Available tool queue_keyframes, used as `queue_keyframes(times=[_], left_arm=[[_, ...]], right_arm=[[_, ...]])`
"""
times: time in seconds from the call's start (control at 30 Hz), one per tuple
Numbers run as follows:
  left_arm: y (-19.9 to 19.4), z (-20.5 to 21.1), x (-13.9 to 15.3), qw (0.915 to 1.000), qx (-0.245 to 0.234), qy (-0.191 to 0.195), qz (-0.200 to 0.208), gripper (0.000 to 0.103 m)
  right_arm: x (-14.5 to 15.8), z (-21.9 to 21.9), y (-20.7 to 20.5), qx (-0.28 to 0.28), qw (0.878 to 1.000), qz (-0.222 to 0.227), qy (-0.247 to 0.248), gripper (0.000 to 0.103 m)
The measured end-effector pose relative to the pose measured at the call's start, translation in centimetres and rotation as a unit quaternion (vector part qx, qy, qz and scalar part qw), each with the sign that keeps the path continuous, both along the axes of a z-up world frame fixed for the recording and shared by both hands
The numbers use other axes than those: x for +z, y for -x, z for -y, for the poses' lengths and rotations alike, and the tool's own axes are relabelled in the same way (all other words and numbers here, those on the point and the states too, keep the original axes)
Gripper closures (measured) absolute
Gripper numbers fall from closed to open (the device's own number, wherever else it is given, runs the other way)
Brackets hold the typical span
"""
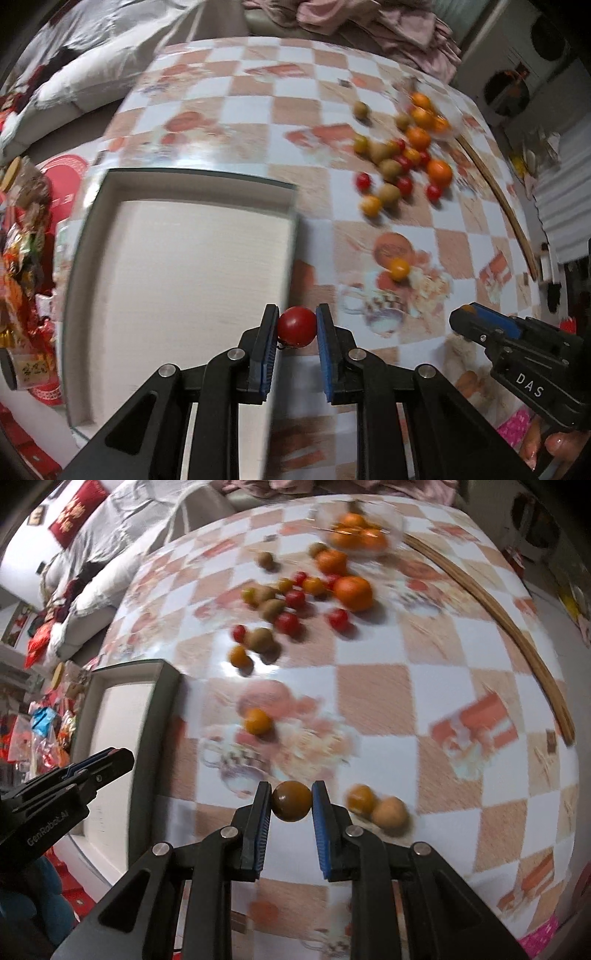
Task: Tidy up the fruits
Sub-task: 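Carry both fruits into the white tray and open both tools, then withdraw both tools from the tray back over the fruit pile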
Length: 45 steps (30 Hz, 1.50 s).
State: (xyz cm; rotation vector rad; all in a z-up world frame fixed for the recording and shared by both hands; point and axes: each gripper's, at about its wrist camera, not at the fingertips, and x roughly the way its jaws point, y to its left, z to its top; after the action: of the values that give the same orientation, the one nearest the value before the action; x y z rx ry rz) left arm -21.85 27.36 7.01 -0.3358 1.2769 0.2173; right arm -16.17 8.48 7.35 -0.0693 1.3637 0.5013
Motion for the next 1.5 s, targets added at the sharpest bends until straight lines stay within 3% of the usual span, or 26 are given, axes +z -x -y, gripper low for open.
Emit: queue_keyframes(times=[0.2,0.47,0.73,1.07,1.13,1.17,1.2,1.23,1.3,1.4,1.5], left_arm=[[1.8,-5.3,0.4,0.9985,0.050,-0.022,0.004,0.081],[4.2,-10.8,-2.0,0.9932,0.108,-0.037,-0.023,0.081],[5.3,-13.1,-4.2,0.9905,0.124,-0.045,-0.040,0.081],[5.7,-13.5,-5.4,0.9907,0.119,-0.050,-0.043,0.080],[5.9,-13.4,-5.5,0.9904,0.118,-0.057,-0.044,0.075],[6.0,-13.4,-5.5,0.9901,0.119,-0.060,-0.045,0.063],[6.0,-13.3,-5.4,0.9900,0.120,-0.059,-0.045,0.036],[6.1,-13.3,-5.4,0.9896,0.123,-0.060,-0.043,0.026],[6.5,-13.2,-4.9,0.9887,0.128,-0.073,-0.028,0.022],[6.5,-13.0,-5.2,0.9890,0.121,-0.076,-0.039,0.022],[6.7,-12.9,-5.3,0.9889,0.123,-0.071,-0.044,0.022]], right_arm=[[1.2,-5.4,0.0,0.047,0.999,0.008,-0.019,0.079],[1.1,-14.3,-0.3,0.118,0.992,0.003,-0.044,0.079],[-2.0,-20.6,-0.4,0.165,0.986,-0.007,-0.017,0.079],[-4.3,-23.8,-0.4,0.189,0.982,0.001,0.020,0.079],[-4.7,-23.7,-0.3,0.188,0.982,0.003,0.026,0.079],[-4.6,-23.8,-0.2,0.188,0.982,0.006,0.026,0.078],[-4.6,-23.8,-0.1,0.192,0.981,0.010,0.029,0.078],[-4.6,-23.8,0.0,0.196,0.980,0.013,0.032,0.077],[-4.5,-23.9,0.1,0.203,0.978,0.013,0.032,0.073],[-4.4,-24.0,0.1,0.205,0.978,0.008,0.027,0.066],[-4.3,-24.1,0.1,0.202,0.979,0.002,0.019,0.046]])
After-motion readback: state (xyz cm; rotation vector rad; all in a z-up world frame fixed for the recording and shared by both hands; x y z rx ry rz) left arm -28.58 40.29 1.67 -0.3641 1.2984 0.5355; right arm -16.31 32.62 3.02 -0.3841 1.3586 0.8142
